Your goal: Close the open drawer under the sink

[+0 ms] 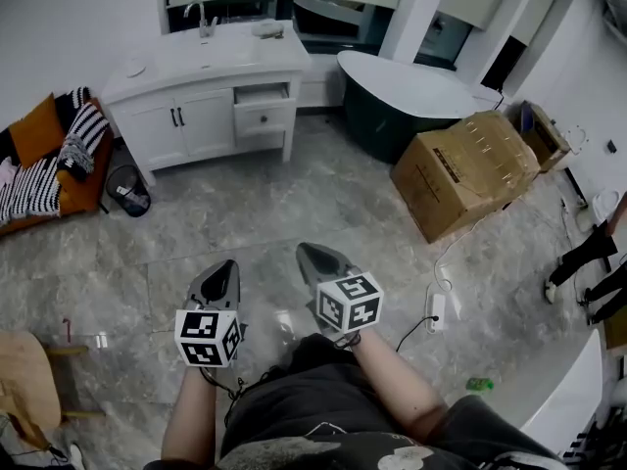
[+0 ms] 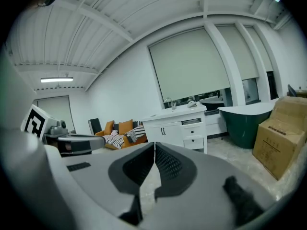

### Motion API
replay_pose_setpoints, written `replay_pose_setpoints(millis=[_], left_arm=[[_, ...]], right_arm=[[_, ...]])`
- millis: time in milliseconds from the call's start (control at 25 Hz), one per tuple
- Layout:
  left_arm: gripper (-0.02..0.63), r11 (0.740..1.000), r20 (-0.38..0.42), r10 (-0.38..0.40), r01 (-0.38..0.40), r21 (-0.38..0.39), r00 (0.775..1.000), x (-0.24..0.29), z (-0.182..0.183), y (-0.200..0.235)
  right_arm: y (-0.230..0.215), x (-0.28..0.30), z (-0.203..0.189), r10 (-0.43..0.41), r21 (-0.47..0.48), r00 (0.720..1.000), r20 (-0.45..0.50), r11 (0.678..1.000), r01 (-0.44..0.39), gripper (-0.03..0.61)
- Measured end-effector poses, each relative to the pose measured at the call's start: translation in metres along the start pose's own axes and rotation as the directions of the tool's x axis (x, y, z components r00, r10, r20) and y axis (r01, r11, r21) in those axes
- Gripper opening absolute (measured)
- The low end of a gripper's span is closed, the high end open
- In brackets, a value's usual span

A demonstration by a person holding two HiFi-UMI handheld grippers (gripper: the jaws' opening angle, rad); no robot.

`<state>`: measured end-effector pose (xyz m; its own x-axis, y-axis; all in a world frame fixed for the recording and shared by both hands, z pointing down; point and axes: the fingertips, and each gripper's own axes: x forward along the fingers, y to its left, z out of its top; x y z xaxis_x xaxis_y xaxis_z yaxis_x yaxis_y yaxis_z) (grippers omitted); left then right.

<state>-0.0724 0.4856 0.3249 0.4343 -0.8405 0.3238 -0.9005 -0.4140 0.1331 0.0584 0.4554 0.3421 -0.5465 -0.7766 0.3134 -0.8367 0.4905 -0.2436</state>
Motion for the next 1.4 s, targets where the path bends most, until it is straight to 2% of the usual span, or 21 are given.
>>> replay_pose_setpoints(millis=[240, 480, 800, 1080, 1200, 1400], left_arm=[[0.014, 1.000, -0.029, 0.021, -0.021, -0.020, 0.999, 0.029, -0.009, 0.022], [0.014, 0.996, -0.067, 0.073, -0.076, -0.038, 0.995, 0.082, -0.007, 0.055], [0.015, 0.985, -0.106, 0.159, -0.165, -0.050, 0.982, 0.204, 0.028, 0.110], [0.015, 0.974, -0.145, 0.201, -0.214, -0.080, 0.969, 0.300, 0.048, 0.135], [0.015, 0.971, -0.149, 0.208, -0.222, -0.084, 0.967, 0.328, 0.058, 0.142], [0.015, 0.974, -0.150, 0.211, -0.221, -0.050, 0.966, 0.358, 0.075, 0.155]], right_arm=[[-0.025, 0.028, -0.006, -0.010, 0.034, 1.000, -0.015, 0.999, 0.011, 0.026], [-0.073, 0.093, -0.005, -0.002, 0.060, 0.998, -0.059, 0.998, 0.005, 0.026], [-0.170, 0.211, 0.044, 0.009, 0.027, 0.997, -0.079, 1.000, -0.007, 0.026], [-0.244, 0.276, 0.075, -0.004, 0.031, 0.996, -0.089, 1.000, 0.007, 0.026], [-0.266, 0.292, 0.078, -0.011, 0.049, 0.995, -0.099, 0.999, 0.016, 0.026], [-0.283, 0.315, 0.080, -0.011, 0.083, 0.993, -0.117, 0.996, 0.021, 0.026]])
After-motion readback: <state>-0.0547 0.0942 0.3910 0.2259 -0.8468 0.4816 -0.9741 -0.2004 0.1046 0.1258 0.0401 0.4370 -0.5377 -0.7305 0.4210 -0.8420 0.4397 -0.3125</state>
